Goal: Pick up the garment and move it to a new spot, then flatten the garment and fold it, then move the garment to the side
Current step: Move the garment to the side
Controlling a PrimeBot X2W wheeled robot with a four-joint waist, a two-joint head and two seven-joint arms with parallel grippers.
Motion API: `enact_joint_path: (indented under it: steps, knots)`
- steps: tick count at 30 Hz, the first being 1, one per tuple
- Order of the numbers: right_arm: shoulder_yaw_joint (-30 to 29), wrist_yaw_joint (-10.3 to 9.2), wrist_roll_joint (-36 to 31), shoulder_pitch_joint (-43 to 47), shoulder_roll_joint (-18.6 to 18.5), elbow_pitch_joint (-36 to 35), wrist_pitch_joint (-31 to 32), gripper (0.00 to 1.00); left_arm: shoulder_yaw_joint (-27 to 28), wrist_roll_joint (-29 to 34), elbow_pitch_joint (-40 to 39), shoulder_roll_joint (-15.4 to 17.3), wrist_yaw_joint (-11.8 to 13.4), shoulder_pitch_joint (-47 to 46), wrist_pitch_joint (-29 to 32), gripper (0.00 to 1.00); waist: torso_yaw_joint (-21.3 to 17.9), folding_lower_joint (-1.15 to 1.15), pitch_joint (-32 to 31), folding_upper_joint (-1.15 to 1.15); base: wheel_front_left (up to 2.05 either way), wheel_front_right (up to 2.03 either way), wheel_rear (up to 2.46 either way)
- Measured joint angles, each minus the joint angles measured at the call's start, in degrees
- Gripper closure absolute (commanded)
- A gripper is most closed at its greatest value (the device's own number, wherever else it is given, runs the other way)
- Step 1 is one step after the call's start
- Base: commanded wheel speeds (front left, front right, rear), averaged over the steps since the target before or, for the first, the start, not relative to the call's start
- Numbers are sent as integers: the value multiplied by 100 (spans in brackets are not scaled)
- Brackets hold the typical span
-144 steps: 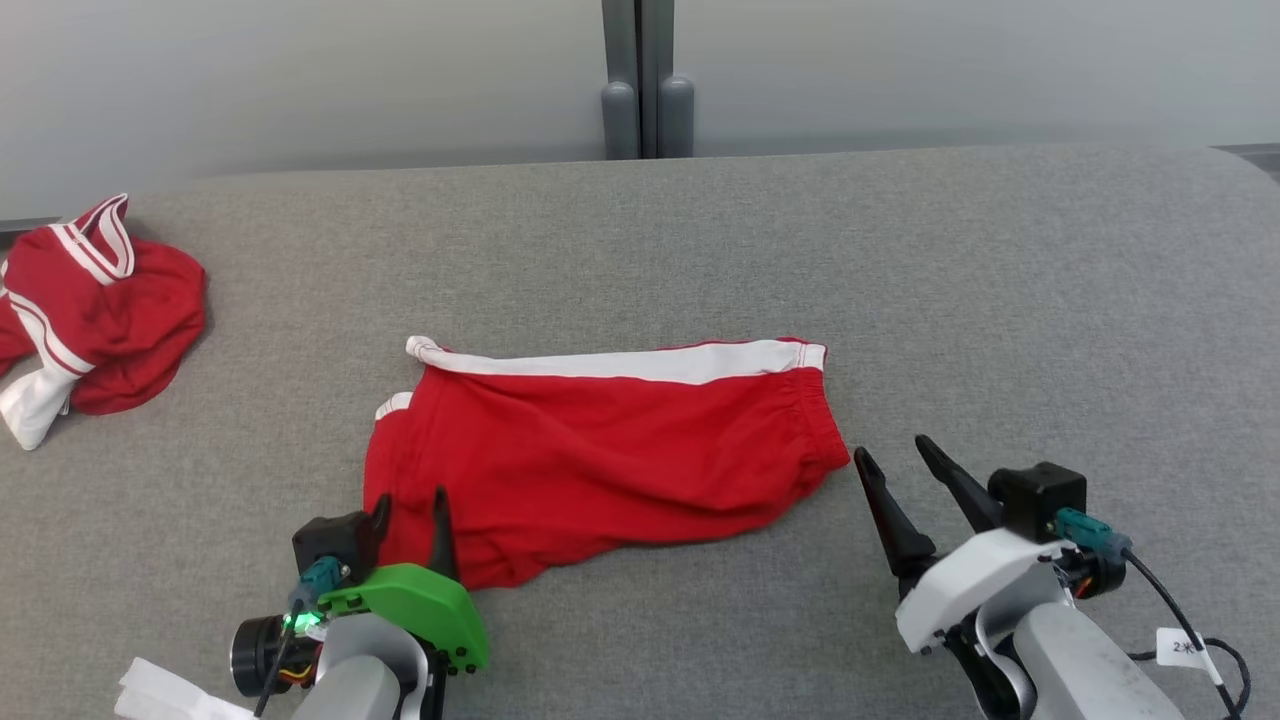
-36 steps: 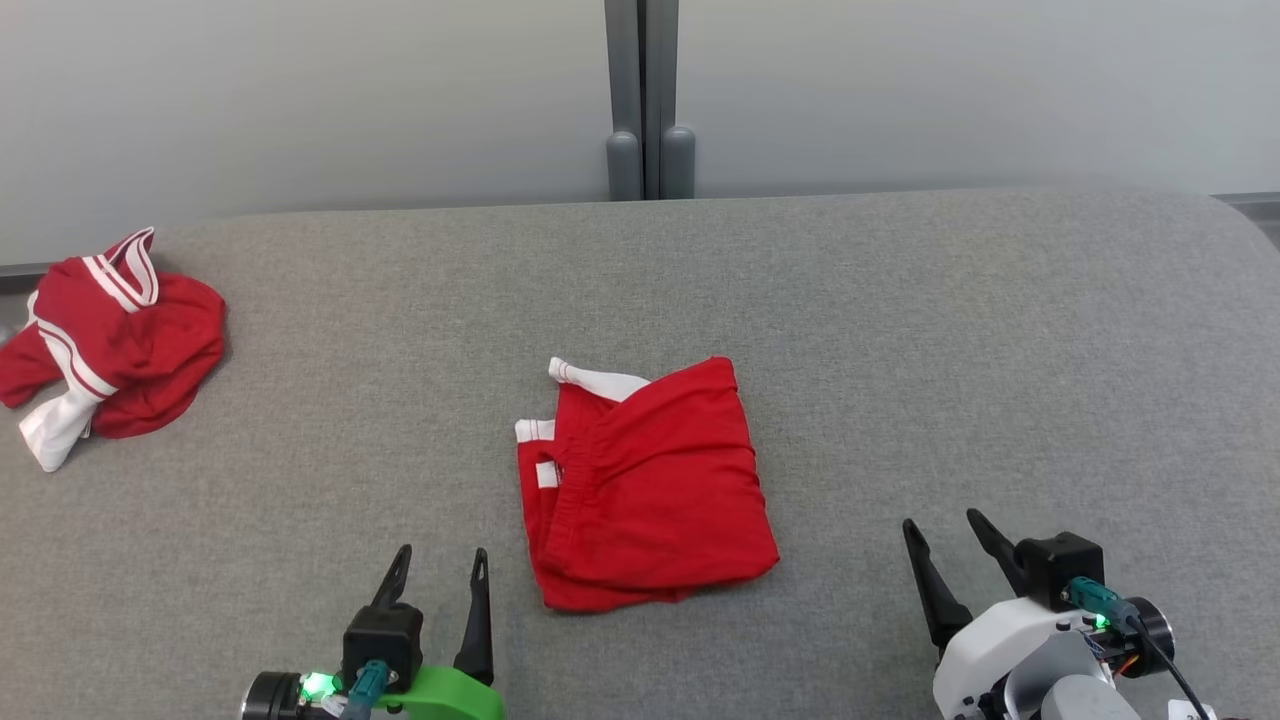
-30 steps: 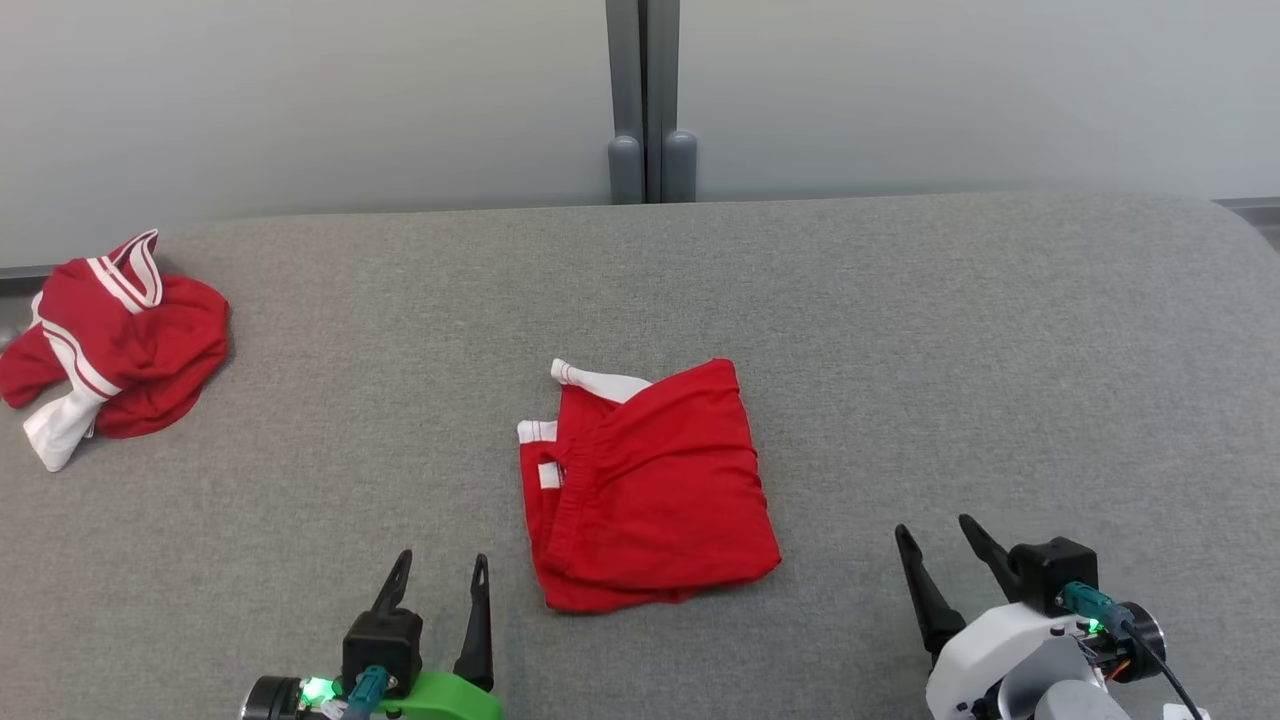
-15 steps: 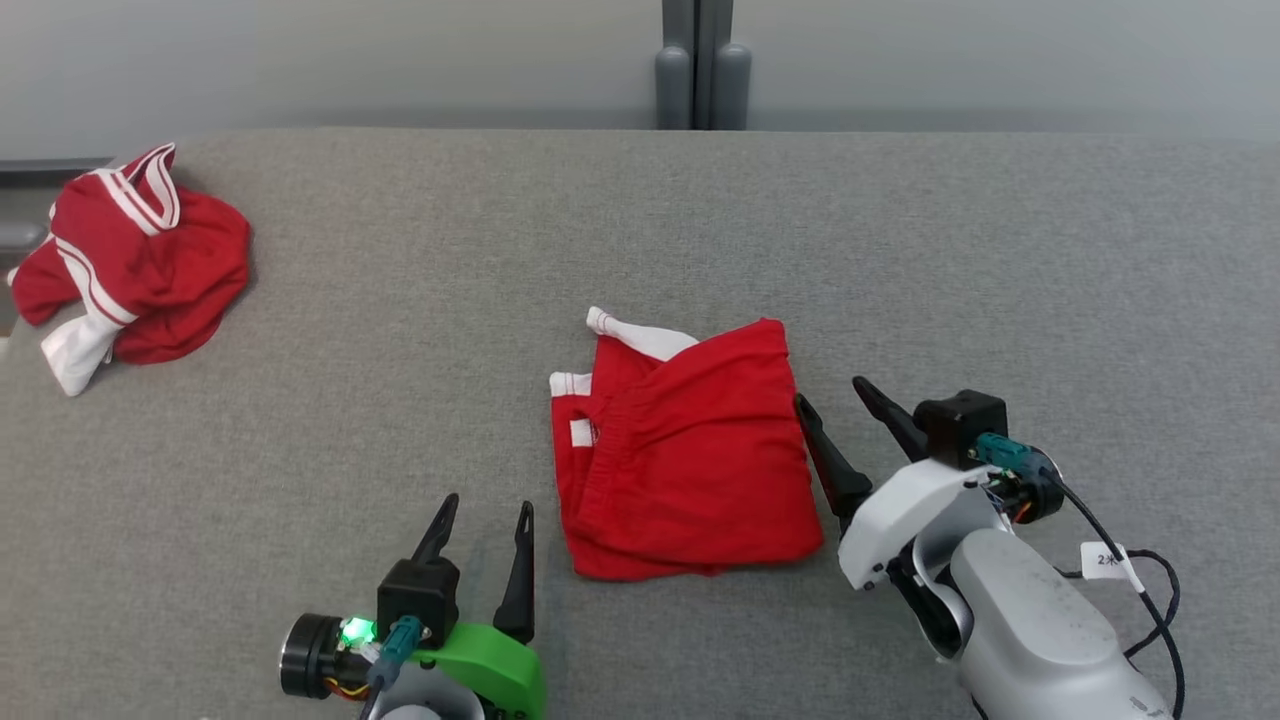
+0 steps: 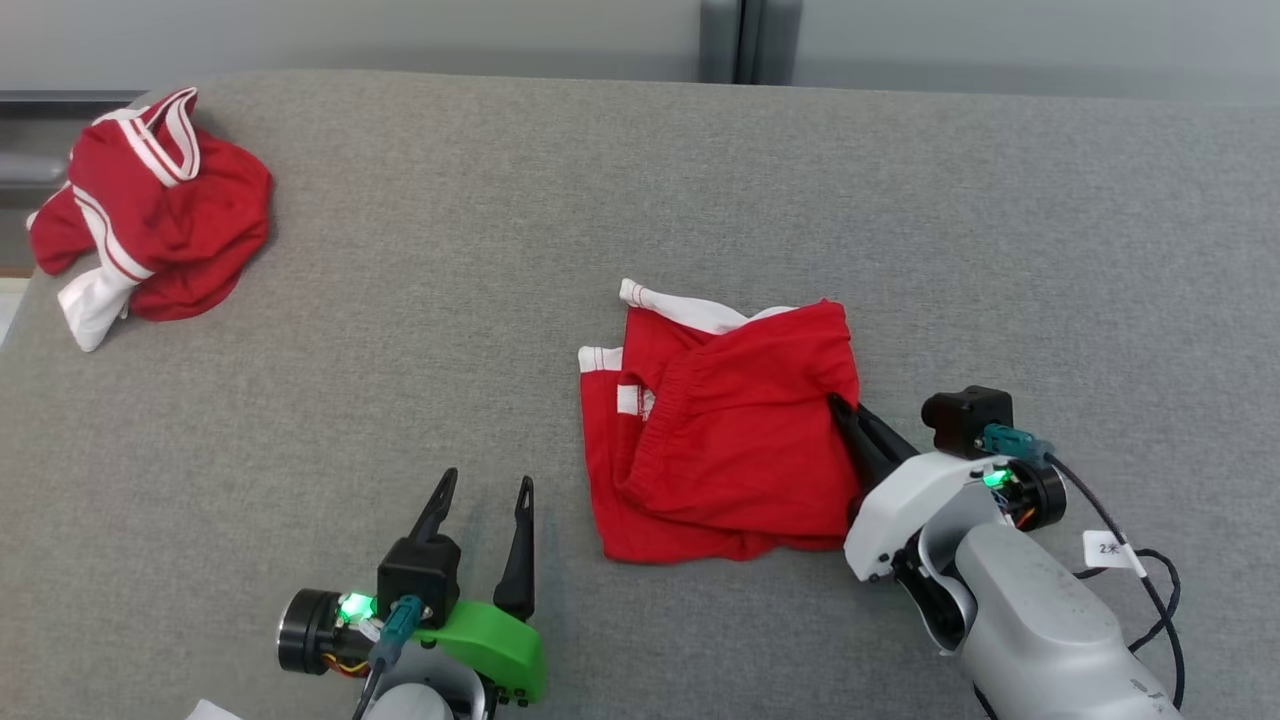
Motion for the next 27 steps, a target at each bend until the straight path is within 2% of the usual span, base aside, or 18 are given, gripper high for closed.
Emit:
enact_joint_path:
  steps: [5, 9, 14, 21, 27]
  knots:
    - [-152, 0, -47, 13, 0, -42, 0, 100, 60, 77, -101, 0, -97, -33, 0, 0, -344, 0, 30, 0, 0, 0, 0]
    - [-182, 0, -57, 41, -3, -76, 0, 100, -25, 88, -208, -2, -181, -165, 0, 0, -797, 0, 42, 0, 0, 0, 0]
    - [-191, 0, -51, 135, -8, -119, 0, 100, -303, 75, -265, -11, -291, -322, 0, 0, -1498, 0, 29, 0, 0, 0, 0]
    - [-169, 0, -31, 236, -14, -214, 0, 100, -508, 77, -254, -13, -297, -450, 0, 0, -2459, 0, 35, 0, 0, 0, 0]
    - [-222, 0, -103, 238, -12, -200, 0, 100, -588, 12, -193, -14, -289, -452, 0, 0, -3120, 0, 65, 0, 0, 0, 0]
